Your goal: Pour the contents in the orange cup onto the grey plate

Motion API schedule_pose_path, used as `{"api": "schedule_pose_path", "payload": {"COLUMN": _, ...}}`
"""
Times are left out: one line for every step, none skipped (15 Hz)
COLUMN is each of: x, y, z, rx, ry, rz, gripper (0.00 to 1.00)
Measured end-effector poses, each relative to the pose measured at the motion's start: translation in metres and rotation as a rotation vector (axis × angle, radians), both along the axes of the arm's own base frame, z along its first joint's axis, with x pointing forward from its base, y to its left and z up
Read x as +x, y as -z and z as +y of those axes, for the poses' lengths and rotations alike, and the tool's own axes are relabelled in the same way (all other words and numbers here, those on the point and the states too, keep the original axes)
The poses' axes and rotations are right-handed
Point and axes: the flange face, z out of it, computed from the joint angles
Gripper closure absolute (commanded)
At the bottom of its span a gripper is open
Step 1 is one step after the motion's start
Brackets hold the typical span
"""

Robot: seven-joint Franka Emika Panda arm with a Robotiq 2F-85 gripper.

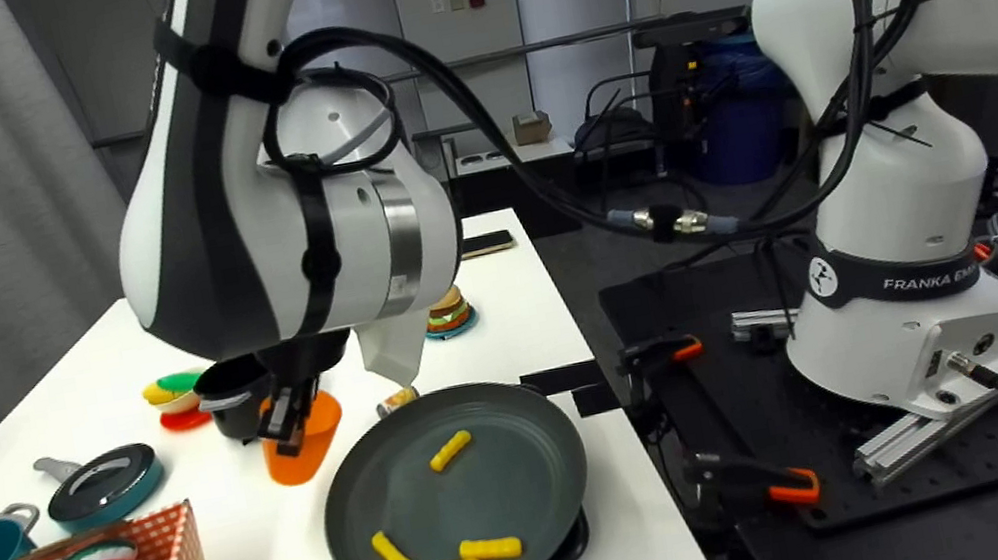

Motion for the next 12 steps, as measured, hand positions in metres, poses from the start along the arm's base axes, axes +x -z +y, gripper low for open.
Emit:
{"api": "schedule_pose_path", "payload": {"x": 0.002, "y": -0.001, "z": -0.001, "rx": 0.002, "ry": -0.005, "rz": 0.004, "gripper": 0.99}}
{"api": "schedule_pose_path", "payload": {"x": 0.004, "y": -0.003, "z": -0.002, "rx": 0.002, "ry": -0.010, "rz": 0.007, "gripper": 0.99}}
{"api": "schedule_pose_path", "payload": {"x": 0.006, "y": -0.004, "z": -0.002, "rx": 0.003, "ry": -0.016, "rz": 0.012, "gripper": 0.99}}
{"api": "schedule_pose_path", "payload": {"x": 0.009, "y": -0.006, "z": -0.002, "rx": 0.005, "ry": -0.023, "rz": 0.019, "gripper": 0.99}}
{"api": "schedule_pose_path", "payload": {"x": 0.011, "y": -0.007, "z": -0.002, "rx": 0.006, "ry": -0.032, "rz": 0.028, "gripper": 0.99}}
{"api": "schedule_pose_path", "payload": {"x": 0.014, "y": -0.010, "z": -0.003, "rx": 0.007, "ry": -0.044, "rz": 0.039, "gripper": 0.99}}
{"api": "schedule_pose_path", "payload": {"x": 0.019, "y": -0.013, "z": -0.005, "rx": 0.007, "ry": -0.058, "rz": 0.052, "gripper": 0.99}}
{"api": "schedule_pose_path", "payload": {"x": 0.024, "y": -0.017, "z": -0.009, "rx": 0.004, "ry": -0.074, "rz": 0.066, "gripper": 0.99}}
{"api": "schedule_pose_path", "payload": {"x": 0.031, "y": -0.022, "z": -0.012, "rx": 0.002, "ry": -0.096, "rz": 0.079, "gripper": 0.99}}
{"api": "schedule_pose_path", "payload": {"x": 0.038, "y": -0.029, "z": -0.013, "rx": 0.003, "ry": -0.122, "rz": 0.090, "gripper": 0.99}}
{"api": "schedule_pose_path", "payload": {"x": 0.046, "y": -0.036, "z": -0.014, "rx": 0.005, "ry": -0.148, "rz": 0.096, "gripper": 0.99}}
{"api": "schedule_pose_path", "payload": {"x": 0.054, "y": -0.043, "z": -0.014, "rx": 0.006, "ry": -0.172, "rz": 0.099, "gripper": 0.99}}
